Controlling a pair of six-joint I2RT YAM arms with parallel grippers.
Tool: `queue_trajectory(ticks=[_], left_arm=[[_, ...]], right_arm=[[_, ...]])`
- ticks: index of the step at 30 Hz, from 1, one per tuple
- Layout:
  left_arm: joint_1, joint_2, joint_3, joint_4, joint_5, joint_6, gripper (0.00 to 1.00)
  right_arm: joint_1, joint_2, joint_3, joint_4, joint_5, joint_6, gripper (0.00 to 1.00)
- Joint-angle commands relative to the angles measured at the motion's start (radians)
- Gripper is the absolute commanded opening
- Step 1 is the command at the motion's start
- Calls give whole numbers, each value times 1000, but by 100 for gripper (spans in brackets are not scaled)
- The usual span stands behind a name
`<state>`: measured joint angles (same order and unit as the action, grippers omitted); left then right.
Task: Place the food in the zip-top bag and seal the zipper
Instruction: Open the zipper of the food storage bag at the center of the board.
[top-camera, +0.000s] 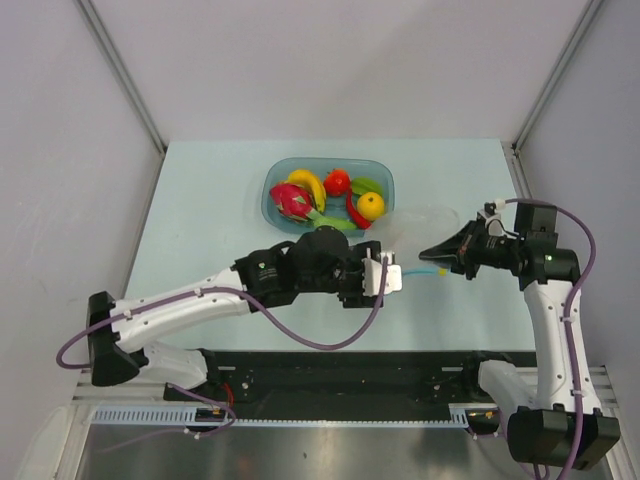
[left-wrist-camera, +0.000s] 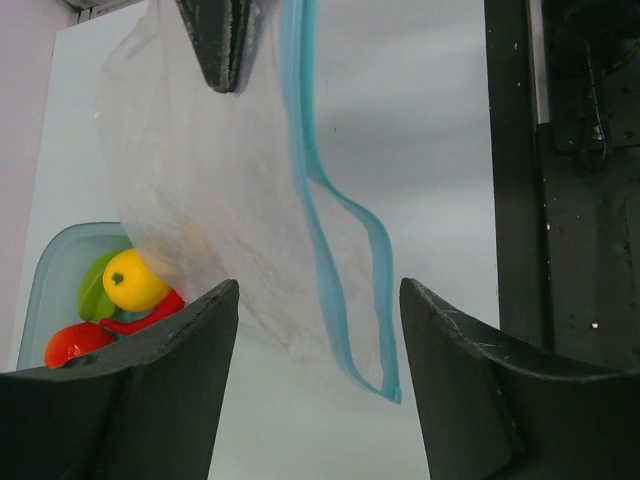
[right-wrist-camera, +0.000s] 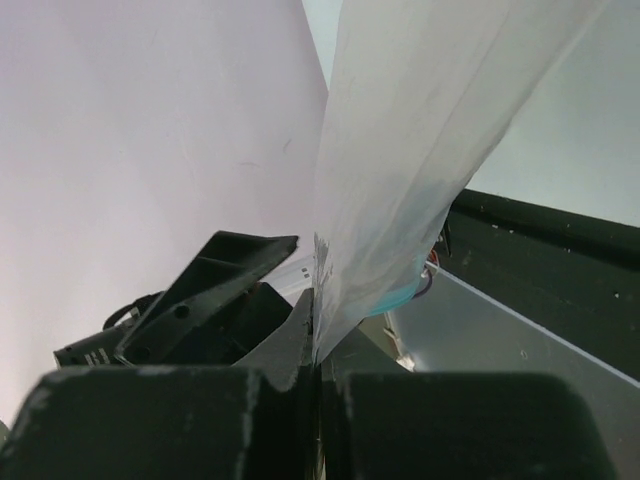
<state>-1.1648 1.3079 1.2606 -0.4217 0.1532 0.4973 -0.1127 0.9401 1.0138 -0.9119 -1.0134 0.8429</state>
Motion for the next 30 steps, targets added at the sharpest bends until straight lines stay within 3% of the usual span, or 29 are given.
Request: queue_trajectory(ticks=[1,4,10,13,14,15,17,18,20,23,27,30], left_arm=[[-53,72,40,64,-105,10,68],[-62,100,51,75,-177,18,61],[-61,110,62,121,-234,-26,36],[-50,114,94,107,-190,-98,11],[-41,119,123,78,-167,-130,0],[-30,135,141,61,-135,-208,0],[23,157,186,0,-37,-366,0],[46,181,198,-20,3,-423,0],[100,206,226,-71,121,-565,0],[135,211,208,-55,193,-713,0],[151,229,223,-5,158,-876,0],[151,287,298,-43,95,-997,0]], right_arm=[[-5,-37,101,-143,74,-37,0],[-5,-52,138,-196,120,-54,0],[-12,-63,149,-234,165,-62,0],[-13,-47,128,-182,167,-59,3],[-13,-40,112,-151,159,-71,10],[-22,-12,109,-87,121,-83,29],[-60,8,117,-35,66,-151,52],[-85,28,130,-32,61,-197,69],[-160,46,196,-91,73,-292,85],[-252,86,311,-207,107,-508,97],[-321,111,410,-361,98,-833,99],[-321,94,433,-433,130,-898,98]])
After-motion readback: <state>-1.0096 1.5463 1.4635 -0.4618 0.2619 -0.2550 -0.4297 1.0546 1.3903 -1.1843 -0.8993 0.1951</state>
